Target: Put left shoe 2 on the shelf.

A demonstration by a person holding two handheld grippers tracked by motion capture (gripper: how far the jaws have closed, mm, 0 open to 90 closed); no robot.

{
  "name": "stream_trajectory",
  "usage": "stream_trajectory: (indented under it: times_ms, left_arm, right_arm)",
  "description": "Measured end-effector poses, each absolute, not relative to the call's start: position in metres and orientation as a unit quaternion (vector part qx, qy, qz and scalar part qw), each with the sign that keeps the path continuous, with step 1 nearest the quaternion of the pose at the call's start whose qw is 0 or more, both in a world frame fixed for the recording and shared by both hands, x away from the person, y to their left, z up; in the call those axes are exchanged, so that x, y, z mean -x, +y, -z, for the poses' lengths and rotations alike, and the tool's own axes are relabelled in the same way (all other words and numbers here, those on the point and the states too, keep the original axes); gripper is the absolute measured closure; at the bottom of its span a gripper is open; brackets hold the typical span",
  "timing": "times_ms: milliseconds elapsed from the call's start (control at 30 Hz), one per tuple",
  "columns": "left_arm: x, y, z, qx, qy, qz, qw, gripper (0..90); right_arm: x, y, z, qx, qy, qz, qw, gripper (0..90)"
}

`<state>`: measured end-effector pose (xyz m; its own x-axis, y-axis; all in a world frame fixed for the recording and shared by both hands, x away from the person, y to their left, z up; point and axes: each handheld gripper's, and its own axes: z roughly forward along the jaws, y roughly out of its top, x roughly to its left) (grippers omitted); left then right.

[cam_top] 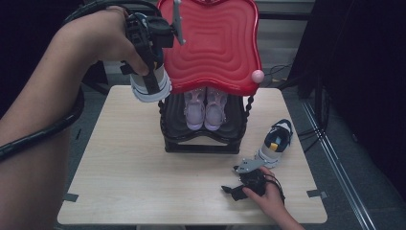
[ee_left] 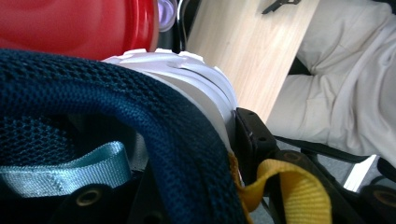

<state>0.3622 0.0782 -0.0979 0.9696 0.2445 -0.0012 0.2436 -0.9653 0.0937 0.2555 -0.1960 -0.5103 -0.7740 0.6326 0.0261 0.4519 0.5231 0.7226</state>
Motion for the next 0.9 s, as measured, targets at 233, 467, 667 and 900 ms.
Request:
stream_trajectory:
  times_ms: [233, 467, 667, 900]
  left_arm:
    - [-0.368, 0.06, 0.097, -0.993, 0.109, -0.012, 0.05, 72.3]
    - [-0.375, 0.041, 0.093, -0.994, 0.094, -0.02, 0.052, 72.3]
    - [-0.382, 0.026, 0.095, -0.995, 0.085, -0.027, 0.049, 72.2]
    - [-0.39, 0.012, 0.097, -0.995, 0.076, -0.028, 0.051, 72.2]
  right_arm:
    - [-0.255, -0.196, 0.51, -0.315, 0.864, -0.374, 0.12, 12.8]
    - [-0.255, -0.196, 0.51, -0.315, 0.864, -0.374, 0.12, 12.8]
    - [-0.255, -0.196, 0.51, -0.315, 0.864, -0.374, 0.12, 12.8]
    - [-0.255, -0.196, 0.51, -0.315, 0.864, -0.374, 0.12, 12.8]
